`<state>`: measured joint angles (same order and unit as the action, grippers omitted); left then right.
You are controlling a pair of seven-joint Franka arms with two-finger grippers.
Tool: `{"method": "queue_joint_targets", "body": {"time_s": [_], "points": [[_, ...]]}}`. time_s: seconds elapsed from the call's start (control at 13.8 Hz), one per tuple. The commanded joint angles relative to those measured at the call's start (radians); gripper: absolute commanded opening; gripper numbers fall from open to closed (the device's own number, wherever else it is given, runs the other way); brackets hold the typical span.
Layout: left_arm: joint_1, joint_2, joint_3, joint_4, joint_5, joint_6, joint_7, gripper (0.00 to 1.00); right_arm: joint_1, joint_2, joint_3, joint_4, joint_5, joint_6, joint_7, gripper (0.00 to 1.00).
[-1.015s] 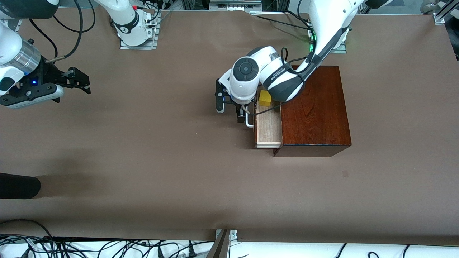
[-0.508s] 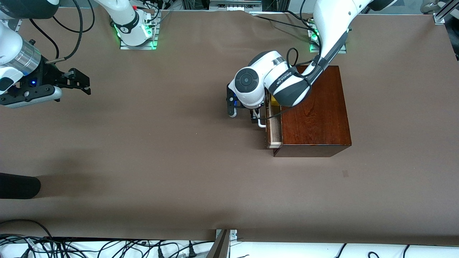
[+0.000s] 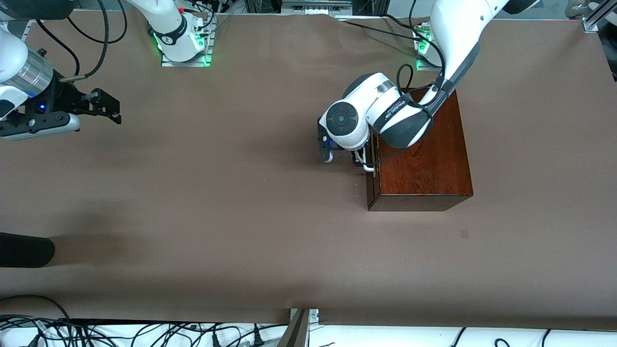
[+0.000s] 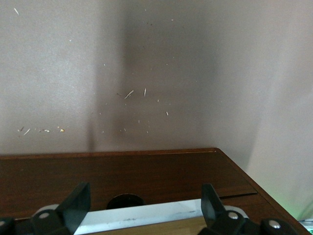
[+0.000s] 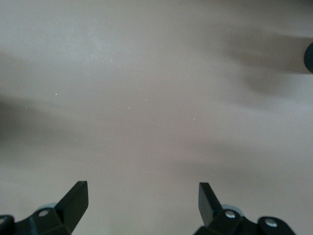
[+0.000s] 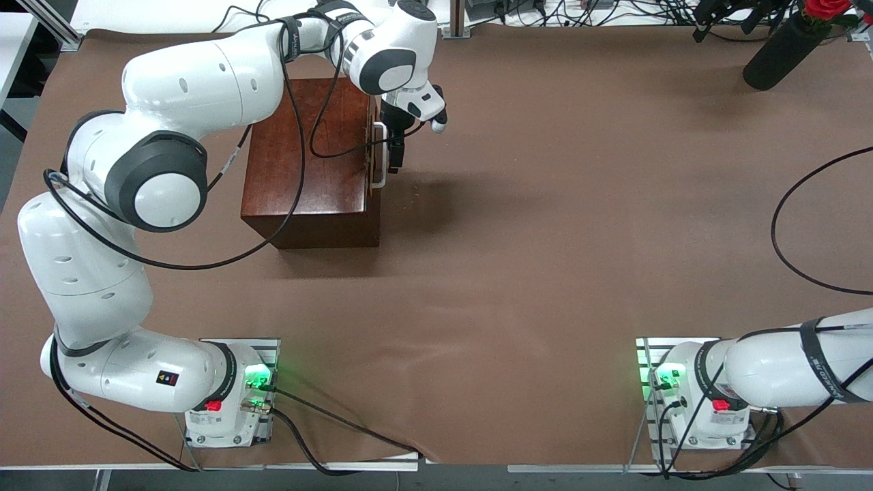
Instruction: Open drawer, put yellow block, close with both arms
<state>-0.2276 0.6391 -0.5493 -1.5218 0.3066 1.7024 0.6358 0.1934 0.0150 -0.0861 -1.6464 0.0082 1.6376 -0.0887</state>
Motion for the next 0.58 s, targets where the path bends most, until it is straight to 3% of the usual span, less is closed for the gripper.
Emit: {"method": "queue_joint_targets", "body": {"time_s": [0.0,0.15,0.29,0.51], "points": [[0.007,-0.047,0.003,0.009,0.014,-0.07,-0.01,1.0,-0.005,-0.009,0.008,0.008,-0.016,-0.024,0.017,1.0],[0.008,-0.076,0.0,0.028,-0.015,-0.07,-0.082,1.0,-0.005,-0.001,0.008,0.011,-0.017,-0.019,0.029,1.0],[0.04,-0.133,0.0,0.063,-0.123,-0.081,-0.167,1.0,-0.008,0.005,0.008,0.011,-0.017,-0.015,0.029,1.0],[0.14,-0.235,0.002,0.124,-0.195,-0.211,-0.307,1.0,-0.003,0.003,0.012,0.011,-0.049,-0.012,0.026,1.0]]}}
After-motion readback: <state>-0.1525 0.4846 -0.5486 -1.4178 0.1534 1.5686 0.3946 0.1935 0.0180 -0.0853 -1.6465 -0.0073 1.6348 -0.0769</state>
